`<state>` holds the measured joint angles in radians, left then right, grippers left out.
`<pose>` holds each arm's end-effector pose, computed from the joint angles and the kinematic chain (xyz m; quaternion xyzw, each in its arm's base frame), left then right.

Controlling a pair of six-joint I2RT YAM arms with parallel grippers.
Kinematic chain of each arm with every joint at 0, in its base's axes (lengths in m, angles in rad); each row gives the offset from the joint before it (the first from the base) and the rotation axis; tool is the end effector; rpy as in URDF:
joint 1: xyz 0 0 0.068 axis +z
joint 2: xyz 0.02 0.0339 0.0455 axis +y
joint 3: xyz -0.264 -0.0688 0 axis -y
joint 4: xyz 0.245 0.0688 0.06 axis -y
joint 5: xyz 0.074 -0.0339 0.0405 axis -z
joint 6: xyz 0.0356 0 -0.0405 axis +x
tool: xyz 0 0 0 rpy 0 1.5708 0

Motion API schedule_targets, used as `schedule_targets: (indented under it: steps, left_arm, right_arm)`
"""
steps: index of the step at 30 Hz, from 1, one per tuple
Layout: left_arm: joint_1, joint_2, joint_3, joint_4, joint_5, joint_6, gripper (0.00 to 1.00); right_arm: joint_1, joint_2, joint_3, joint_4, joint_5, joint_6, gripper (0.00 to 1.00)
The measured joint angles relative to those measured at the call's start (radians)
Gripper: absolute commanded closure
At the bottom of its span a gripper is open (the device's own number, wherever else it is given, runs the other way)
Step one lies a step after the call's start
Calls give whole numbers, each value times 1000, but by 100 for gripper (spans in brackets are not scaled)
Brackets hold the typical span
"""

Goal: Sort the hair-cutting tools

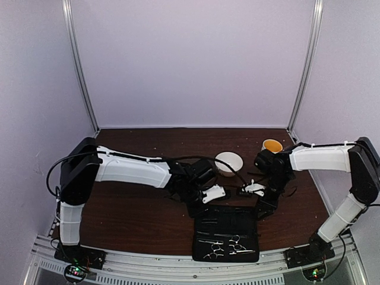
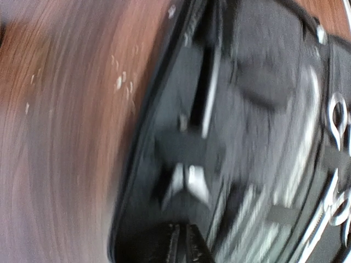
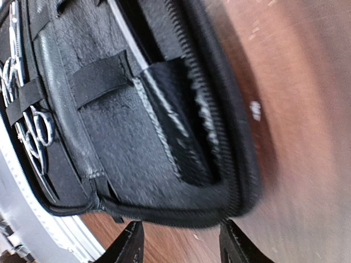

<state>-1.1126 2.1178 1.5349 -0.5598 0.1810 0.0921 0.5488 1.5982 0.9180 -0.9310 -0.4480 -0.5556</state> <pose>0.1889 -0.3976 0.1550 0.5672 0.7910 -0.1804 0.1415 0.2062 0.1442 0.1640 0.5075 -0.8323 -0.2222 0.0189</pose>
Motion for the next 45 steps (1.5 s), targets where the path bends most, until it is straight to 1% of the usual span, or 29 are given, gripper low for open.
schedule_targets:
  steps: [3,7,10,14,19,23,26,29,32,33,45]
  left_arm:
    - [0,-77,-57,-39,-35,-5,74]
    - [2,-173,-66,-83,-92,-9,64]
    - [13,-224,-23,-128,-127,-12,59]
    - [56,-259,81,-156,-165,-21,47]
    - [114,-296,210,-137,-214,-63,46]
    - [137,-329,240,-96,-210,-83,46]
    - [143,-350,220,-70,-201,-93,45]
    - [144,-386,149,-42,-195,-102,45]
    - [144,-421,85,-38,-191,-103,45]
    - [144,-437,71,-34,-189,-103,45]
    - [144,-460,66,-12,-188,-102,45]
  right_arm:
    - [-24,-78,26,-34,26,-32,50]
    - [-92,-132,135,-96,43,-88,50]
    - [-141,-132,224,-114,58,-108,52]
    - [-177,-91,316,-101,98,-105,55]
    - [-189,-3,341,-60,173,-92,60]
    - [-202,69,342,-46,247,-91,60]
    - [-208,92,342,-36,289,-92,61]
    - [-208,117,366,-35,332,-91,61]
    - [-208,168,413,-21,376,-87,62]
    - [-209,222,441,-1,415,-77,64]
    - [-234,307,465,5,500,-47,71]
